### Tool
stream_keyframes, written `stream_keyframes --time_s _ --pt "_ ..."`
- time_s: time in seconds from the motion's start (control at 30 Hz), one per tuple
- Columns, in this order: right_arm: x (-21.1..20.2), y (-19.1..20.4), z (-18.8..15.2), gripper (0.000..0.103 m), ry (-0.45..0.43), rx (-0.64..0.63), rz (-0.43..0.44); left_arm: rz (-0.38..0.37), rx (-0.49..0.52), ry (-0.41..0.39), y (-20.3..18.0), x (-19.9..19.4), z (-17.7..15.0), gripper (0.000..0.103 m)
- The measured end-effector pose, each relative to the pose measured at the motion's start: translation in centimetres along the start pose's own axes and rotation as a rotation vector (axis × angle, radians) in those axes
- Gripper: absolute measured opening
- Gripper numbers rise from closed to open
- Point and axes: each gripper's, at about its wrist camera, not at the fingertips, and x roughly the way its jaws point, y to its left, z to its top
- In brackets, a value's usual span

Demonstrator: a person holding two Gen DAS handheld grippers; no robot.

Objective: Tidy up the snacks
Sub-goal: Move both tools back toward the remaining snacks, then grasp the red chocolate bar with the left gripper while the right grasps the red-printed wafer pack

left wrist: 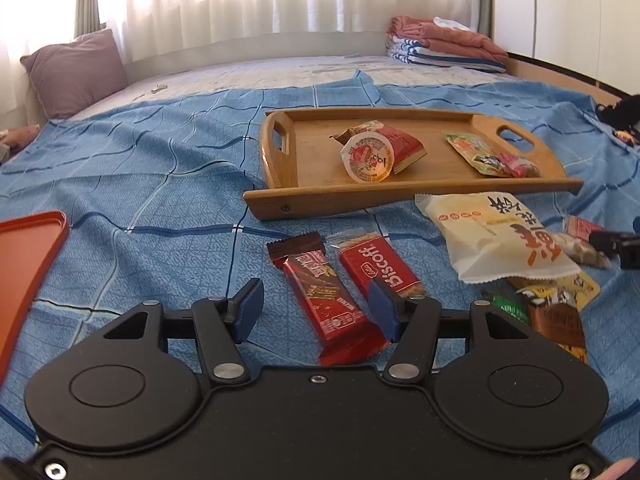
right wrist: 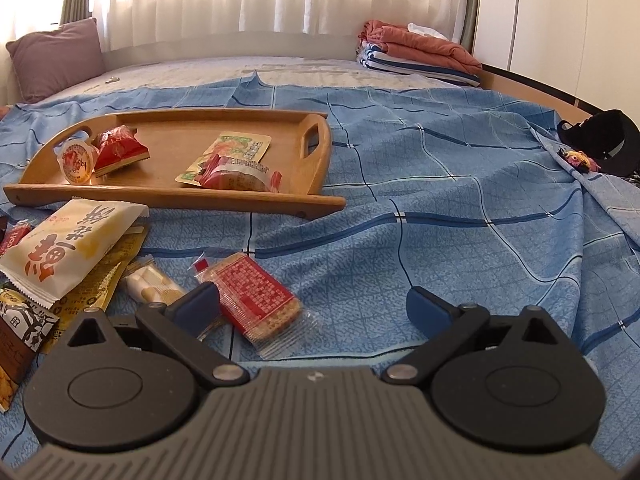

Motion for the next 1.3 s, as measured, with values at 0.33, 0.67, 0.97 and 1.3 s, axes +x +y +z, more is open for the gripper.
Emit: stream_keyframes --time_s 0.33,0.67,0.97,1.3 --pt "0.9 -0.1 0.3 0.1 0.034 0.008 0.048 0.03 -0.025 0.026 0.4 -0.1 -0.8 0.057" --pt "1.3 1.6 1.0 0.093 0.011 -0.251 0.108 0.012 -0.06 0.078 1.1 0.6 0.3 0.057" --pt "1.1 0.8 1.1 0.074 0.021 -0.231 0.236 -0.002 -0.068 0.067 1.5 0.4 0.1 0.052" --pt "-1.1 3.3 0.5 0.038 -0.072 -0.25 0.168 -0.048 -0.046 0.055 0.2 -0.3 0.6 0.023"
